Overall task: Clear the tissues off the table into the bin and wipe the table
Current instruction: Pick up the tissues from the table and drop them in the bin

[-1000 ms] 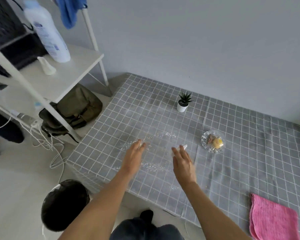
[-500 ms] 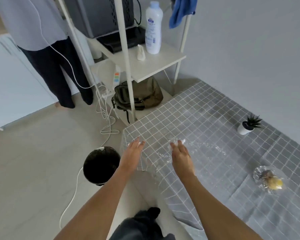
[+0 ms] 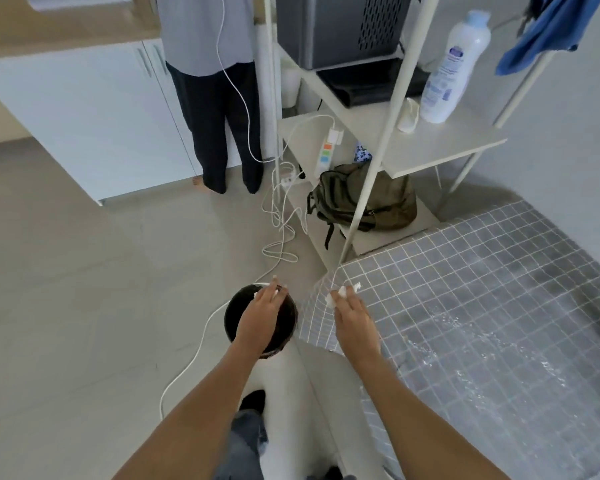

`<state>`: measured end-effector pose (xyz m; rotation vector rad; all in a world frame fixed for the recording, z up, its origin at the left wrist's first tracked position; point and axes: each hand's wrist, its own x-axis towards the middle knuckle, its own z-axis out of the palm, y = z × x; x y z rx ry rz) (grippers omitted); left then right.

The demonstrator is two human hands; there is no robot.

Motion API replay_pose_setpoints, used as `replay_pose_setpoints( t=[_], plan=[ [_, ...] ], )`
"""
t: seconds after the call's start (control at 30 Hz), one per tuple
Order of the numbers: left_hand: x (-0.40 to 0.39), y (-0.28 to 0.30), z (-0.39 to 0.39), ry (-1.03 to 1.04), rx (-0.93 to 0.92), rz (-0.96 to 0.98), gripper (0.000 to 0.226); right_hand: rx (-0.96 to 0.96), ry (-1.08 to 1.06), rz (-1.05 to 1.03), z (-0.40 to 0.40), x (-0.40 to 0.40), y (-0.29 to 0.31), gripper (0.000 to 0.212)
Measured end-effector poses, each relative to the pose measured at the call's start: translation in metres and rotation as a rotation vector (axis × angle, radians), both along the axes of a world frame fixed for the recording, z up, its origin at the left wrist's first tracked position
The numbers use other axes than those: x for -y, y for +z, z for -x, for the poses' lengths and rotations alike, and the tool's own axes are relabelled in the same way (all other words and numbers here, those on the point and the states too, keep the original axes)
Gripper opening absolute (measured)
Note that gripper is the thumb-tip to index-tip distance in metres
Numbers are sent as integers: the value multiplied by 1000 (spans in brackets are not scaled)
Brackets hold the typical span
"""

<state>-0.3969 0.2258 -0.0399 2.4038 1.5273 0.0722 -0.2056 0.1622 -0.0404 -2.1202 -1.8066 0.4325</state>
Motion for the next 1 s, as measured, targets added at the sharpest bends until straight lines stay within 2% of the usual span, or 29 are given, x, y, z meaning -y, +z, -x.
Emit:
replay_pose_setpoints(
  t=[0.33,0.63,0.83,0.93,1.0],
  plan=[
    [-77,-46,74,-19,-43,57,57,-42,-5,122,82,-78,-36,46],
    [-111,-91,108,23,-66,216,64,-64,77,257,125,-120,-94,51],
    [-138,-139,112,161,-34,232,58,-46,151,291,136,-159,-157,53],
    [-148,-162,113,231,-1,260,56,-26,184,370,140,-174,-186,52],
    [-152,-173,113,282,42,294,56,-79,161,431,142,-181,-198,51]
  ],
)
